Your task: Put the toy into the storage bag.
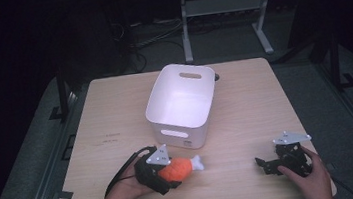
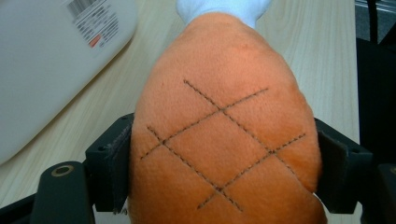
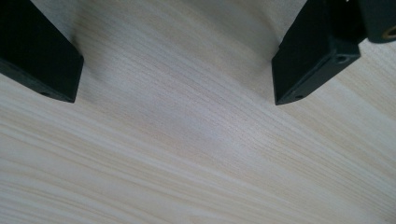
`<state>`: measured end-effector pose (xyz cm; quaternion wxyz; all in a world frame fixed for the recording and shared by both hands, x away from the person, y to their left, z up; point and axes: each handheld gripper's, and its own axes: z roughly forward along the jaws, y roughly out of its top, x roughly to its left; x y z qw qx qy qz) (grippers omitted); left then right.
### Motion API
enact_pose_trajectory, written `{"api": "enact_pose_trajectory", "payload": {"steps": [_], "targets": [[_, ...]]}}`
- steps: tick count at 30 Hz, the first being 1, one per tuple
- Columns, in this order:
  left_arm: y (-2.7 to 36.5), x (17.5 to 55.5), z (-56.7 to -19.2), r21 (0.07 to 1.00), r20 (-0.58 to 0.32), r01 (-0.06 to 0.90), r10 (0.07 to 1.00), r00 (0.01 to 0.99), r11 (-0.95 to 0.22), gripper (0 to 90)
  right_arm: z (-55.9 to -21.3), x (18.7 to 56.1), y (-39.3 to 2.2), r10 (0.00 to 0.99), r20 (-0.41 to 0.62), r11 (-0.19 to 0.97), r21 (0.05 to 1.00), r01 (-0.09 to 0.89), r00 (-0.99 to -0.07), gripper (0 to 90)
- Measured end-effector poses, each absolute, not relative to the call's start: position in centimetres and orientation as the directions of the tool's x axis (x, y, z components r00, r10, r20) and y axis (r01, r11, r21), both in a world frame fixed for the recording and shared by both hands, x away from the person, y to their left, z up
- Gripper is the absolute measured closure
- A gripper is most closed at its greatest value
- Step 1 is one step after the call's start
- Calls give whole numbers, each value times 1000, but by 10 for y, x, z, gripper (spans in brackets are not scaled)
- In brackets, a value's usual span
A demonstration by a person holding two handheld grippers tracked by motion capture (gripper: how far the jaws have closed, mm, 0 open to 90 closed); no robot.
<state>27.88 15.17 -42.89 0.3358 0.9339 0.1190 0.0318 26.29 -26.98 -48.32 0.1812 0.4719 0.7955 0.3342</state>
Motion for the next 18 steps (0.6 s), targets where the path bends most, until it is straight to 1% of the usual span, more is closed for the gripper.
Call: {"api": "enact_pose_trajectory", "payload": {"steps": [18], "targets": [[193,270,-427,651,-23,275,344,939,-707,203,-483,263,-270,872,27,331,703,630,-489,15]]}}
